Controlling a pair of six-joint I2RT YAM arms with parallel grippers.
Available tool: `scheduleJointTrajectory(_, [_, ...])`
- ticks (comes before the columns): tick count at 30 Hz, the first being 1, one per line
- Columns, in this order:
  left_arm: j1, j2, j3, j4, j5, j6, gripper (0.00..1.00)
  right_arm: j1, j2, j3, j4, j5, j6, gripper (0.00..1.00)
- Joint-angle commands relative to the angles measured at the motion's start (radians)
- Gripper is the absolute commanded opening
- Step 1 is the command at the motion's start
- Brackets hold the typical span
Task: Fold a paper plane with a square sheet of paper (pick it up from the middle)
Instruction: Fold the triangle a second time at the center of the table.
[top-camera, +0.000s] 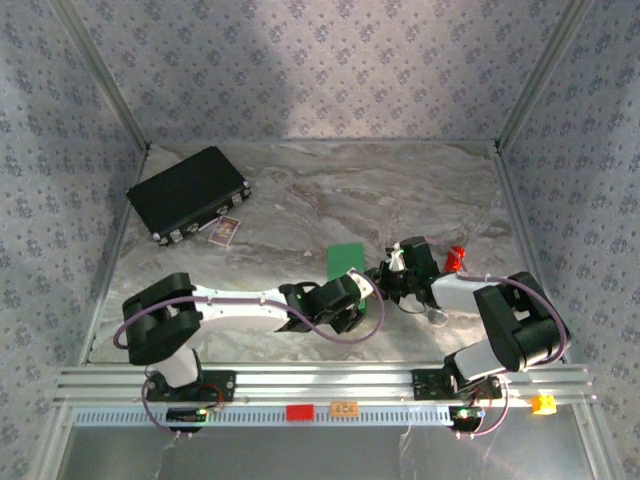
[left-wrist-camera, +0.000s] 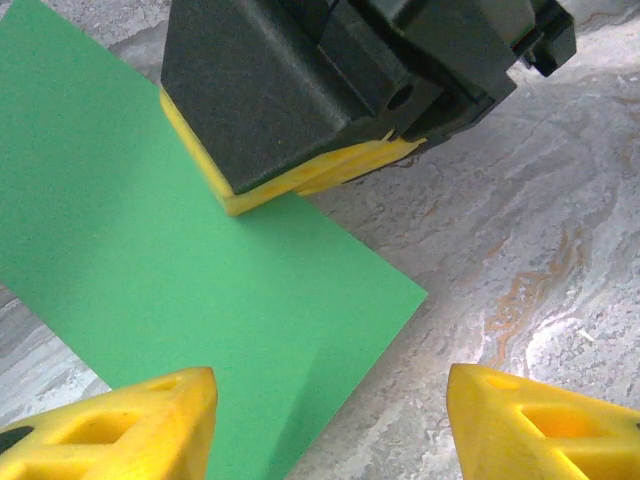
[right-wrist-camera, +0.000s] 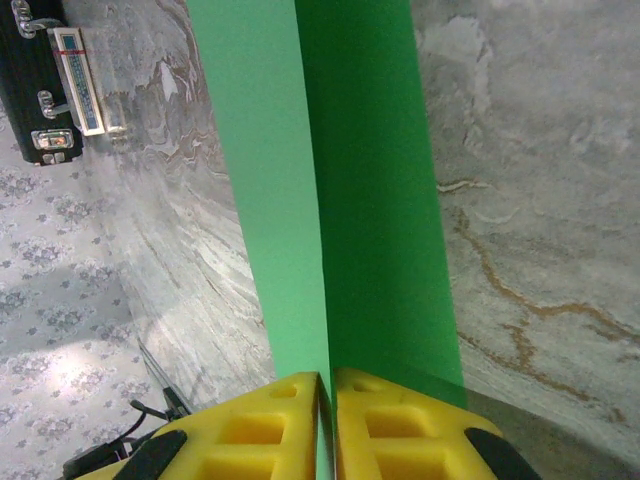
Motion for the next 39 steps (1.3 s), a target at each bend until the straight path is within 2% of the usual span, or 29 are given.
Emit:
scheduleJointTrajectory(1, [-0.014, 0.01, 0.033, -0.016, -0.011, 0.045, 0.62, -0.006, -0.001, 0.02, -0.024, -0.014, -0.012, 0.14])
scheduleJointTrajectory(8, [-0.064, 0.061, 0.077, -0.04, -0.035, 0.099, 0.64, -0.008, -0.013, 0.016, -0.031, -0.008, -0.012, 0.14])
scheduleJointTrajectory(17, [-0.098, 0.091, 0.094, -0.058, -0.194, 0.103, 0.7, -0.01, -0.024, 0.01, -0.034, -0.005, -0.012, 0.14])
scheduleJointTrajectory(24, [-0.098, 0.128, 0.123, -0.074, -0.201, 0.118, 0.7, -0.012, -0.026, 0.01, -0.034, -0.007, -0.011, 0.14])
scheduleJointTrajectory(29, [-0.098, 0.149, 0.135, -0.085, -0.217, 0.113, 0.62, -0.013, -0.028, 0.008, -0.033, -0.002, -0.008, 0.14])
scheduleJointTrajectory(39, [-0.095, 0.146, 0.129, -0.067, -0.231, 0.112, 0.32, -0.014, -0.036, 0.001, -0.03, -0.005, -0.005, 0.15])
